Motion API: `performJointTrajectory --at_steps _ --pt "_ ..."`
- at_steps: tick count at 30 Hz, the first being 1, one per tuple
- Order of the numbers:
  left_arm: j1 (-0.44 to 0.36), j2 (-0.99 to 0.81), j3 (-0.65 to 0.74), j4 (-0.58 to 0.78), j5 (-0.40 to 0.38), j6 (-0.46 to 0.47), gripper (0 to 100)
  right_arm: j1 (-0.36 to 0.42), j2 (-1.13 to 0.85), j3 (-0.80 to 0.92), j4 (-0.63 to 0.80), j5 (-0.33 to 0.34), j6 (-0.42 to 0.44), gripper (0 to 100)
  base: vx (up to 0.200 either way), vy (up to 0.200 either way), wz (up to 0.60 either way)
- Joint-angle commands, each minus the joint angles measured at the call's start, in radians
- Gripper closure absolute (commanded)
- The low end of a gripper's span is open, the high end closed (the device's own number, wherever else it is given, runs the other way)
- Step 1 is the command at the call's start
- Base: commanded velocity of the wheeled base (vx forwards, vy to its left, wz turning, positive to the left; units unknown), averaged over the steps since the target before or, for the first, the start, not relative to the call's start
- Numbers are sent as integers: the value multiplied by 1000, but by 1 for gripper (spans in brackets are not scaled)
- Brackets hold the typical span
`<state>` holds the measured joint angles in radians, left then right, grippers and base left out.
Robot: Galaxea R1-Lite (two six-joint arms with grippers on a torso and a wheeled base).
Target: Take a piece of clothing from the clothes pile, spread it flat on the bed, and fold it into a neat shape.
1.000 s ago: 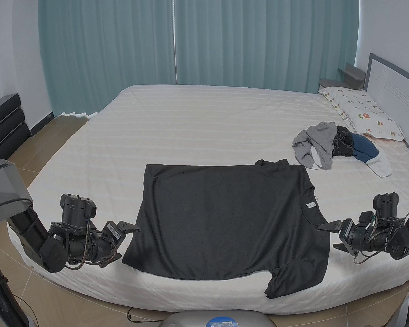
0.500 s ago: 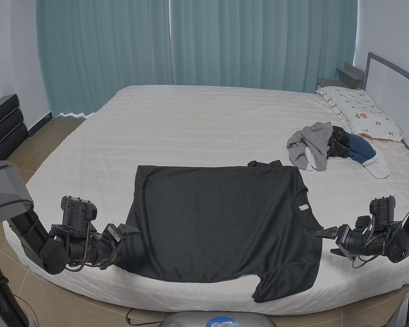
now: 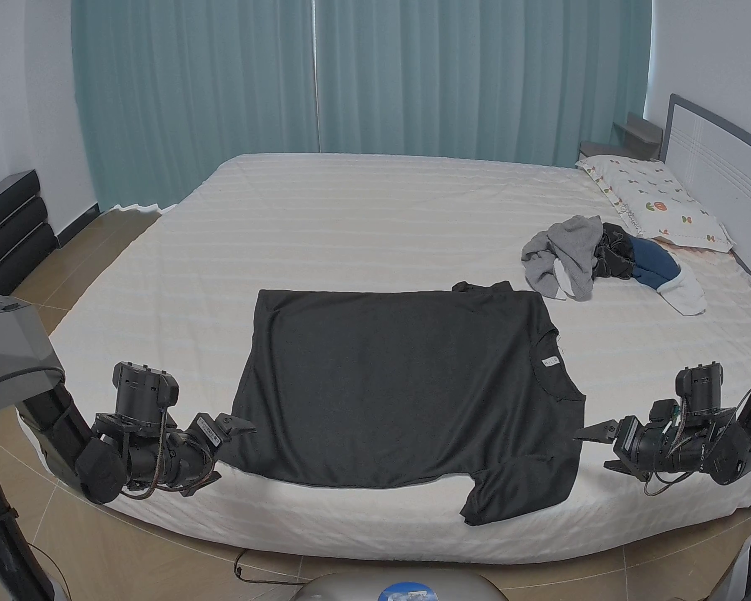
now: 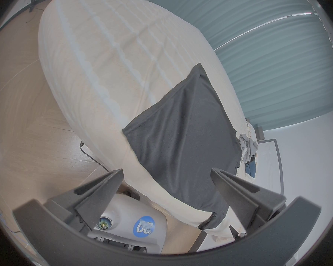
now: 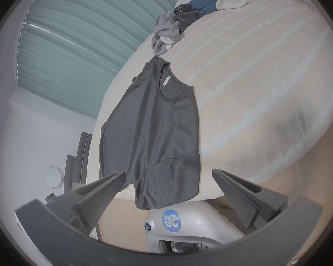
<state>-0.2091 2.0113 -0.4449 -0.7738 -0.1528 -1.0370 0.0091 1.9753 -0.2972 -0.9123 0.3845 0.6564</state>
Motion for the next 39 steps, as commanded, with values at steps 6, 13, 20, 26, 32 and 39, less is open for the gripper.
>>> performJointTrajectory --at_steps 6,13,20,26,32,39 --pt "-1 147 -84 -2 128 49 0 0 5 -5 0 1 0 0 0 0 0" --pt "-1 204 -163 -2 164 55 0 0 10 -11 0 1 2 0 0 0 0" --pt "2 261 -225 -1 210 123 0 0 14 -11 -2 1 2 0 0 0 0" --pt "2 259 -204 -1 222 129 100 0 25 -11 -2 1 0 0 0 0 0" --pt "4 236 -143 -2 226 127 100 0 28 -11 -2 1 -1 0 0 0 0" --pt "10 181 -66 -41 226 129 100 14 27 -5 -2 1 0 0 0 0 0"
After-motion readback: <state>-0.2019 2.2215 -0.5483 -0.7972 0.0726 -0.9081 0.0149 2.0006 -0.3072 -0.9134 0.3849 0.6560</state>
